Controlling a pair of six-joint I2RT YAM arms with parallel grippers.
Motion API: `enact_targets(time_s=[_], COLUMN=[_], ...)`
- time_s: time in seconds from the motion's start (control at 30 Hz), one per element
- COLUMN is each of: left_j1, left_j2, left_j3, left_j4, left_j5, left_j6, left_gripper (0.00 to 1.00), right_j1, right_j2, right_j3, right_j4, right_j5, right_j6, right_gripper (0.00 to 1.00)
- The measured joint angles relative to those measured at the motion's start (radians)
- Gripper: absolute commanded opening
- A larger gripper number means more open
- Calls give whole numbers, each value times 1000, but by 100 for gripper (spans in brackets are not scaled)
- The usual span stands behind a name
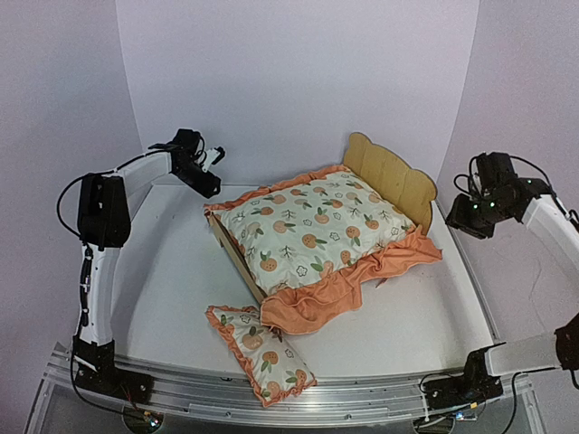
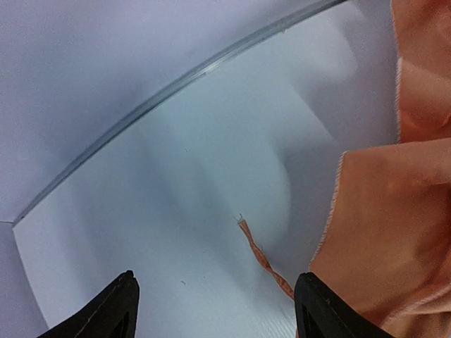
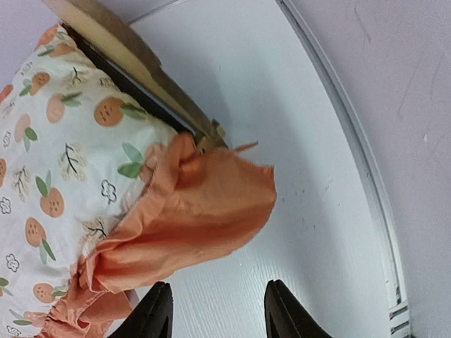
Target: Set up the pet bed
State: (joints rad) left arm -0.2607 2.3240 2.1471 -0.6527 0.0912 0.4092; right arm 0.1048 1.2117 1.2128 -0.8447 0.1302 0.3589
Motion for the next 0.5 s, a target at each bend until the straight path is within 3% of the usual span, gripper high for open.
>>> enact_targets(time_s=[0.13, 0.33, 0.5], left_j1=[6, 2, -8], left_j2=[80, 74, -56], left_j3=[-4, -117, -427], left_j4=[20, 116, 196], left_j5=[17, 51, 107], left_j6=[2, 37, 110], left_gripper=[74, 69, 69], right_j1=[110, 227, 242], right_j2=[22, 277, 393], right_j3=[-141, -175, -113], right_j4=[12, 125, 214], right_j5=[20, 27, 28], right_j6=[94, 144, 152], right_gripper=[46, 45, 44])
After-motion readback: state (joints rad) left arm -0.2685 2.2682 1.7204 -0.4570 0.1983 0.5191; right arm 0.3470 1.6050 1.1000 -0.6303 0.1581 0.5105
